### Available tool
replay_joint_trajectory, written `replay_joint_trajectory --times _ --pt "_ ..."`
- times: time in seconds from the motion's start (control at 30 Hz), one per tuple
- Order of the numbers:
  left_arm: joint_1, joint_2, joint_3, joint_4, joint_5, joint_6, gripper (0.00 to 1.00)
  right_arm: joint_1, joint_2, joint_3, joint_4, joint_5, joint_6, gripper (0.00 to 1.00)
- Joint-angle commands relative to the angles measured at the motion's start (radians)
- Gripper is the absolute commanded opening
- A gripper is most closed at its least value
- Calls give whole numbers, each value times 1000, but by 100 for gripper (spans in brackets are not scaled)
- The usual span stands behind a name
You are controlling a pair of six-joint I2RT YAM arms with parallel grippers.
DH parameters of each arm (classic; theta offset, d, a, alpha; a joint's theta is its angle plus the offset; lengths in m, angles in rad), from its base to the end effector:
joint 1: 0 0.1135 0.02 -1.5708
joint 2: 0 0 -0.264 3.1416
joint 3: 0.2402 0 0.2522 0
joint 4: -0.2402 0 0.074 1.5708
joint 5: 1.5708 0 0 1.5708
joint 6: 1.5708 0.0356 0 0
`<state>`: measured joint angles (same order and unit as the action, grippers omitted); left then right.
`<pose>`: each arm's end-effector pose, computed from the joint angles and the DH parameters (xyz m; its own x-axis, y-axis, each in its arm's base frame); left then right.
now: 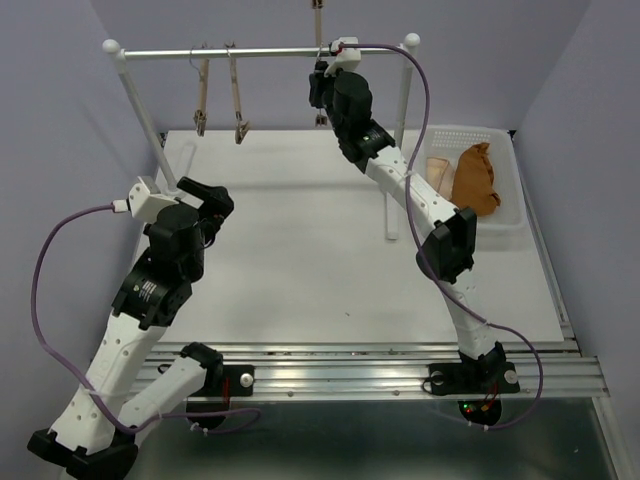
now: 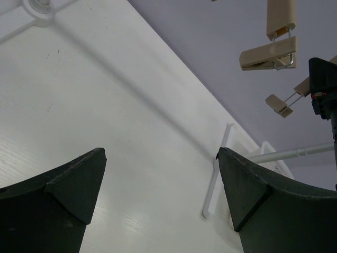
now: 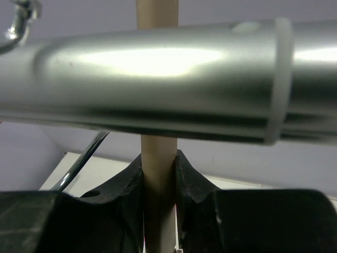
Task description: Remove the underwear clipped to the hanger
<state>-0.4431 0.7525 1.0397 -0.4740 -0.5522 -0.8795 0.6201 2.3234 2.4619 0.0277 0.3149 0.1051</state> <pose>0.1415 -0.0465 0.4015 -0.0294 -0.7121 -0.7015 -0.1934 0.6926 -0.6949 0.4468 0.3055 0.4173 0.1020 0.1954 -0.9754 -0.3164 0.9360 0.1544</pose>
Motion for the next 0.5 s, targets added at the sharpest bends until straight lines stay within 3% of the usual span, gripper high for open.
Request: replay_joint_trajectory --times 0.0,0.47 --pt "4 25 6 51 -5 30 99 3 -7 3 87 0 -15 19" --pt "7 28 8 49 18 31 99 3 -58 -75 87 36 -12 37"
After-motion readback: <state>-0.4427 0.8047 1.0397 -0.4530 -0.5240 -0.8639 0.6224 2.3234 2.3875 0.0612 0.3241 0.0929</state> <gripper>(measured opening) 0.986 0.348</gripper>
